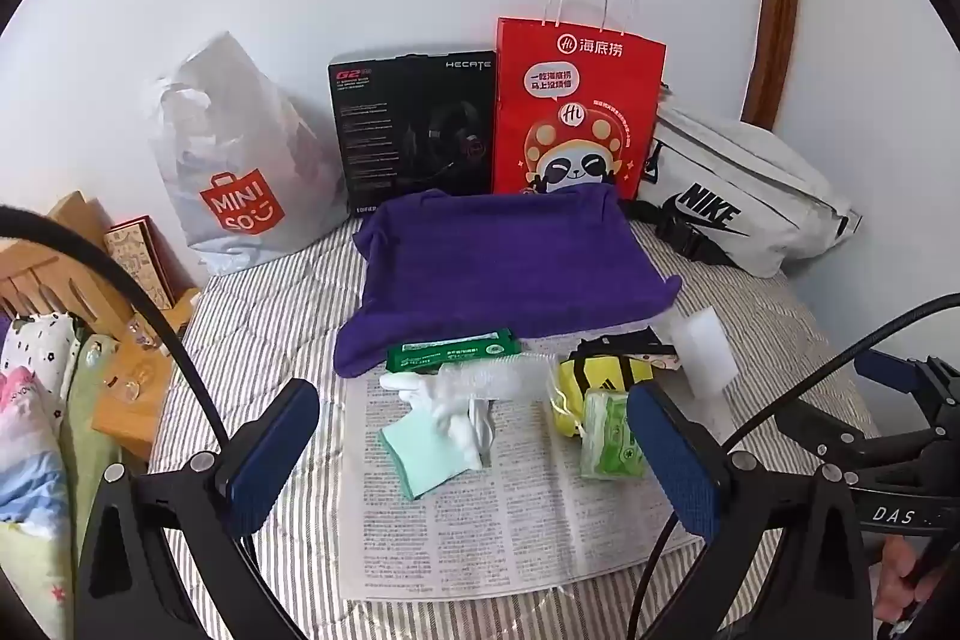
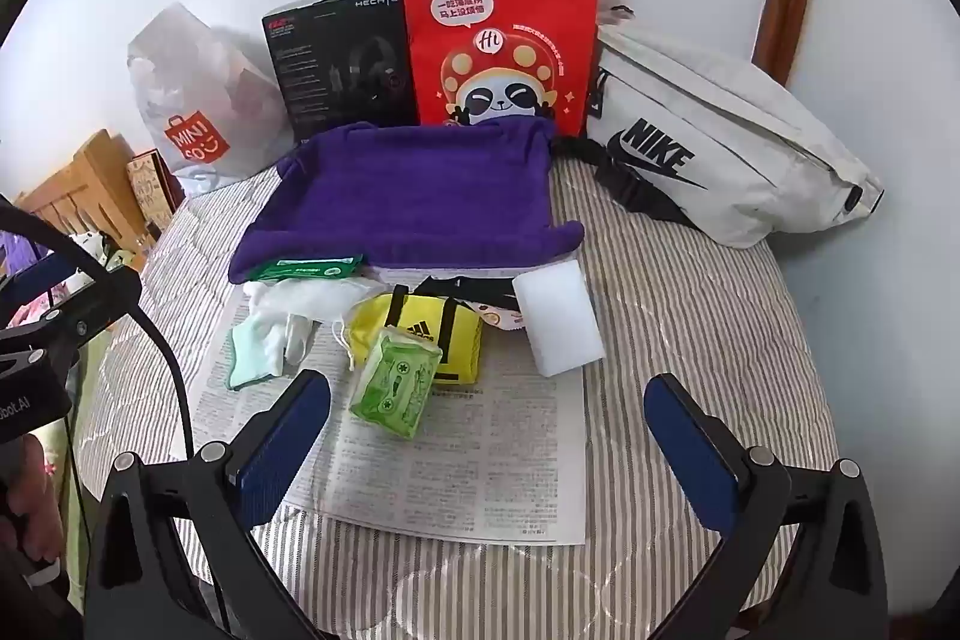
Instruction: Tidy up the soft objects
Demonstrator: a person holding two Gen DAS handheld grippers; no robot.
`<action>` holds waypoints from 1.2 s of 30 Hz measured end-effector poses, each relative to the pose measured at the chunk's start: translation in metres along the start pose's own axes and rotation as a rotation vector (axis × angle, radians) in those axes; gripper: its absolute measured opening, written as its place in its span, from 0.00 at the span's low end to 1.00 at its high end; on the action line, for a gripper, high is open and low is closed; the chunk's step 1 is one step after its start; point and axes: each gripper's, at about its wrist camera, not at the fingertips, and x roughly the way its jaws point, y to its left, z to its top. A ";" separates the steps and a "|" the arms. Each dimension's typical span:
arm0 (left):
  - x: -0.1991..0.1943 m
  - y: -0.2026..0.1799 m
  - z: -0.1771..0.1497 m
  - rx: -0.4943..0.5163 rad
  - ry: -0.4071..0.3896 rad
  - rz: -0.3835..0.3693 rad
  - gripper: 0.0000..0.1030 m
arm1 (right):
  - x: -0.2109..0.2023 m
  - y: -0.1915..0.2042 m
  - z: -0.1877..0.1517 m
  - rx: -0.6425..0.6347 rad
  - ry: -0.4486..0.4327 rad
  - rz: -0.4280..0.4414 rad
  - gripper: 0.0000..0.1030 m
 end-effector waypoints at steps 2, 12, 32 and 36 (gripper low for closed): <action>-0.006 -0.001 -0.003 0.009 -0.022 -0.001 1.00 | -0.001 0.000 -0.001 -0.003 -0.005 -0.007 1.00; -0.012 -0.002 -0.008 0.032 0.004 0.029 1.00 | -0.016 0.004 -0.002 -0.008 -0.027 0.007 1.00; -0.009 0.010 -0.008 0.007 0.033 0.059 1.00 | -0.018 0.007 -0.005 -0.003 -0.011 0.023 1.00; -0.008 0.010 -0.011 0.006 0.048 0.063 1.00 | -0.016 0.008 -0.006 -0.009 -0.001 0.026 1.00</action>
